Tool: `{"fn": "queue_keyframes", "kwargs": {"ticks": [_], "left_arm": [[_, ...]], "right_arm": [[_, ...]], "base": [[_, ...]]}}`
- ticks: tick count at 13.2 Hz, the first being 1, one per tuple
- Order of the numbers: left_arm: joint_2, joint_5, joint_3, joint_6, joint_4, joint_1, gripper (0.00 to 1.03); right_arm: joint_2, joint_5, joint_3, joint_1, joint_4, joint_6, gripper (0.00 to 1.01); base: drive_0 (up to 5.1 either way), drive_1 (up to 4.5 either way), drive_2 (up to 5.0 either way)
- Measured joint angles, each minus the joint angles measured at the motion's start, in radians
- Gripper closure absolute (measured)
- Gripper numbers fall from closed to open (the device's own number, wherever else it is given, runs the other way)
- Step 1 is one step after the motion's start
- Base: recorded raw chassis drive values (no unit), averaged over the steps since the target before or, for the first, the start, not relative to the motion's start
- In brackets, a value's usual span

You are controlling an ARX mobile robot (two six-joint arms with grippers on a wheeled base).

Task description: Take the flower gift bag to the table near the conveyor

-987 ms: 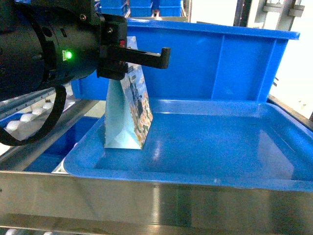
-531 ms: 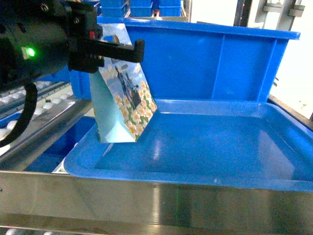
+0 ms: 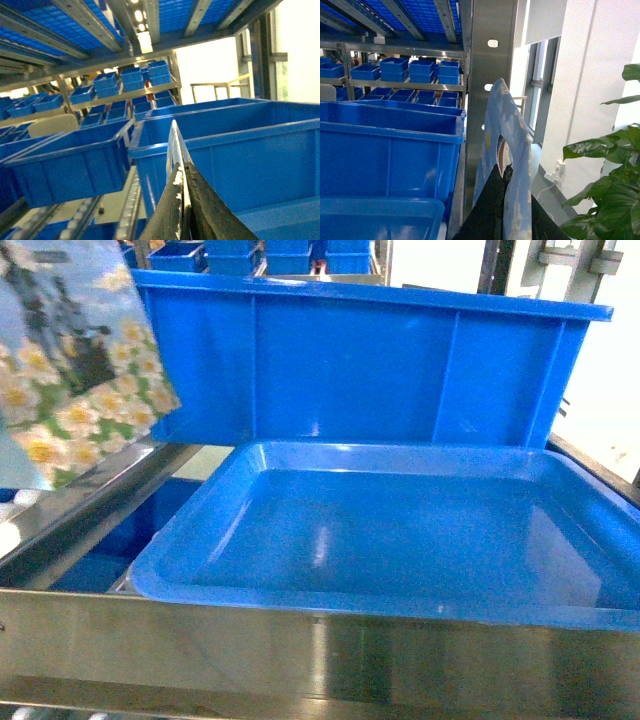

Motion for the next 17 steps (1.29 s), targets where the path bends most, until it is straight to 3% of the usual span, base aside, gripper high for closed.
{"fn": "queue_keyframes", "kwargs": {"ticks": [2,5,8,17], "left_arm": [[-0.074,0.012,-0.039,0.014,-0.015,0.030,1.01],[-0.319,0.027,-0.156,0.035,-0.162,0.105,1.01],[-0.464,0.038,-0.190,0.039,-0.225,0.109,1.01],[-0.459,0.045,-0.190,0.042,-0.227,0.108,1.01]], "right_arm": [[0.000,0.000,0.000,0.000,0.000,0.000,0.99],[0.000,0.000,0.000,0.000,0.000,0.000,0.99],[0.000,0.000,0.000,0.000,0.000,0.000,0.99],[0.000,0.003,0.000,0.000,0.002,0.000,0.99]], "base": [[0.0,0.00,0.0],[0.0,0.00,0.0],[-1.6,0.81,0.8],[-4.8,1.64,3.4]]}}
